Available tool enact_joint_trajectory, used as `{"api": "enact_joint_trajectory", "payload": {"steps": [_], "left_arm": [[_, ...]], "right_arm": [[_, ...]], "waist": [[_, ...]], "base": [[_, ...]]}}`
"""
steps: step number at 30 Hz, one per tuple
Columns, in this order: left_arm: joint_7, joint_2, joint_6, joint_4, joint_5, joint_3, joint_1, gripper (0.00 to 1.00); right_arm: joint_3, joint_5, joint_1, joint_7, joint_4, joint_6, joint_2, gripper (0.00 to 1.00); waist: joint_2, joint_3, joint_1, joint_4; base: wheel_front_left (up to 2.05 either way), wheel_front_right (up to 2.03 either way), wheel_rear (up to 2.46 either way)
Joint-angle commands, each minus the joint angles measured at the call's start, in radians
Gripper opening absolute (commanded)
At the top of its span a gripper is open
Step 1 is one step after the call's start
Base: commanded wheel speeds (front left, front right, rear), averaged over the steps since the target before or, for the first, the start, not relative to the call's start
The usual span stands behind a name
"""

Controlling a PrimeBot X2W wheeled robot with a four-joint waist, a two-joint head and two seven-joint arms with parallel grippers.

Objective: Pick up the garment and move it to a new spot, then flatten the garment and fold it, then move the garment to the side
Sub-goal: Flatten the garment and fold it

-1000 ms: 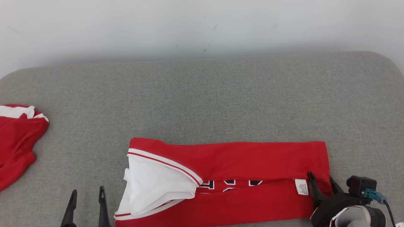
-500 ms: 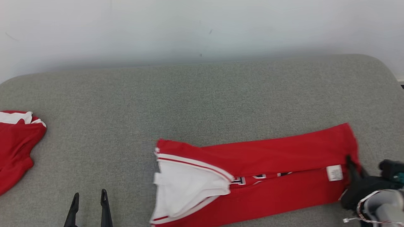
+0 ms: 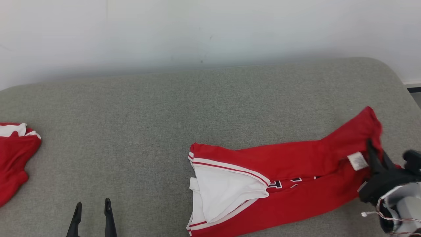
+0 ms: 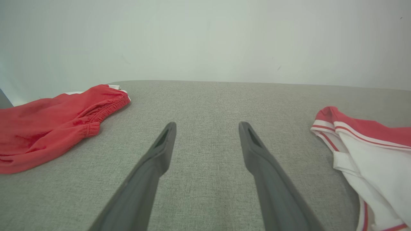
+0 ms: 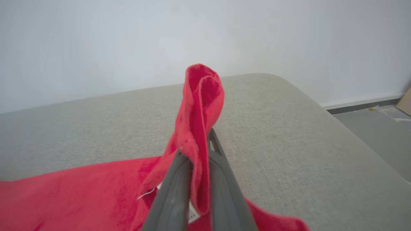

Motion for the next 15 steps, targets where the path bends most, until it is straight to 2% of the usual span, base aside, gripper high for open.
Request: {"api": "enact_joint_trajectory", "payload": {"steps": [1,9,15], "left_arm": [[-0.003,-0.002,0.001,0.0,-0.006,0.002,0.018,1.0],[-0.003,-0.002,0.0,0.01,-0.002,-0.016,0.006,1.0],[-0.003,-0.002,-0.003,0.016,-0.007,-0.025,-0.002,1.0]], "right_arm": [[0.021,-0.008,0.011,0.009,-0.056,-0.003,0.018,0.0],[0.103,-0.003,0.065,0.102,-0.328,-0.003,0.112,0.0],[0.194,-0.005,0.119,0.182,-0.473,-0.003,0.18,0.0]], "waist": [[0.0,-0.003,0.0,-0.007],[0.0,-0.012,0.0,-0.002],[0.0,-0.013,0.0,0.021]], "base": [[0.0,0.0,0.0],[0.0,0.0,0.0],[0.0,0.0,0.0]]}}
